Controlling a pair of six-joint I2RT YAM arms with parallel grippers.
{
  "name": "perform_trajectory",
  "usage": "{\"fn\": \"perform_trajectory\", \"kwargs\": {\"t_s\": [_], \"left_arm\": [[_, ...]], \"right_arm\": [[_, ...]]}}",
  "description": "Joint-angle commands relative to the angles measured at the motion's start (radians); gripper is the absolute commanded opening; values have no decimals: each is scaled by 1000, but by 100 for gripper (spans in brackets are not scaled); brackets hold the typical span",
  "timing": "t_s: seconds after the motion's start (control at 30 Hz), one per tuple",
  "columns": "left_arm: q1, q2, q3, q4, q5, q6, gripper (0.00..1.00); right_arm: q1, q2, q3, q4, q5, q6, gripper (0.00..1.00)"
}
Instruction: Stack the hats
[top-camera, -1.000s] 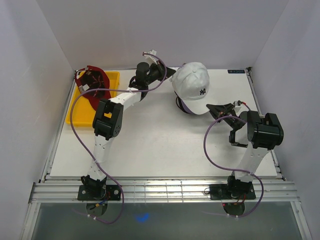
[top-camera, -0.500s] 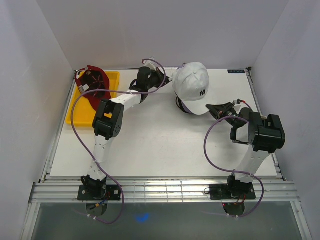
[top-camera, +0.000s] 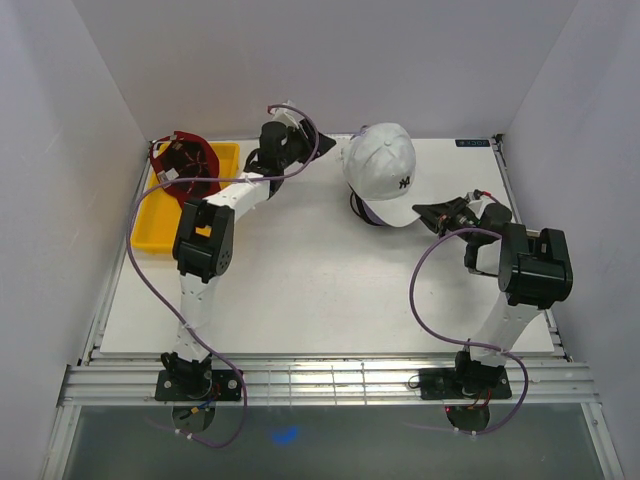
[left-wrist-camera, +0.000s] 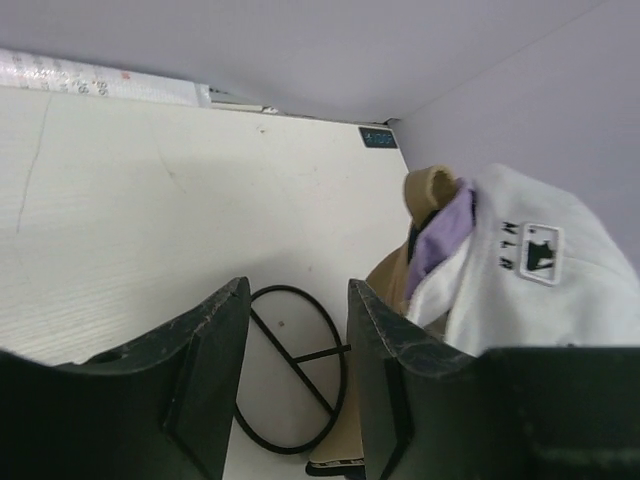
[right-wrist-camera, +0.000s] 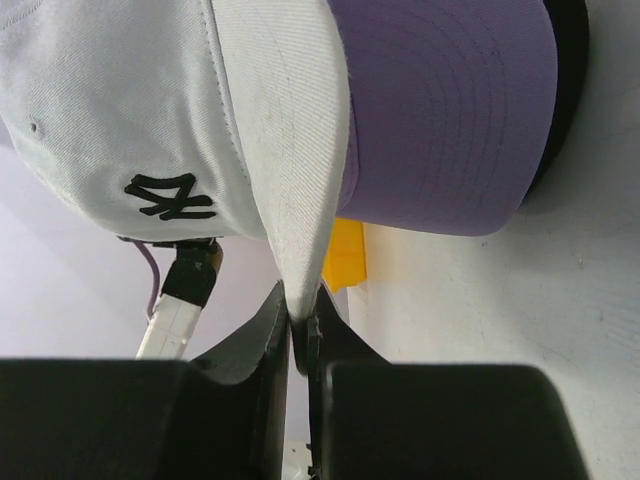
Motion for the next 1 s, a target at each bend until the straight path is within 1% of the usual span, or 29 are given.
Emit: {"fn": "perform_trajectory", "kwargs": {"t_s": [0.0, 0.03, 0.17, 0.2, 0.3, 0.37, 0.4, 0.47, 0.5, 0.53, 0.6, 0.87, 0.97], "left_arm": [[11, -126, 8, 60, 48, 42, 54], [14, -126, 10, 79, 60, 42, 56], [26, -115, 22, 139, 149, 36, 58], [29, -108, 45, 149, 196, 32, 58], [31, -69, 105, 153, 261, 30, 59], [32, -51, 120, 144, 267, 21, 60], [34, -48, 122, 144, 269, 19, 60], [34, -39, 125, 144, 275, 16, 60], [35, -35, 126, 144, 276, 16, 60], [35, -31, 131, 144, 279, 19, 60], [35, -14, 143, 144, 284, 19, 60], [34, 34, 194, 129, 263, 44, 56], [34, 73, 228, 130, 281, 32, 55]], "right_arm": [[-12, 20, 30, -286, -14, -97, 8], [-14, 21, 46, -341, -23, -112, 8], [-20, 38, 113, -424, -44, -162, 8], [-20, 43, 141, -442, -49, -170, 8], [-23, 69, 226, -557, -70, -236, 8], [-28, 95, 282, -628, -83, -281, 8], [-28, 113, 346, -718, -84, -337, 8], [-28, 130, 410, -806, -81, -395, 8], [-28, 147, 443, -893, -81, -450, 8], [-28, 153, 496, -929, -77, -472, 8], [-28, 164, 530, -991, -69, -497, 8], [-28, 169, 582, -1058, -48, -541, 8], [-28, 169, 592, -1079, -41, -555, 8]]}}
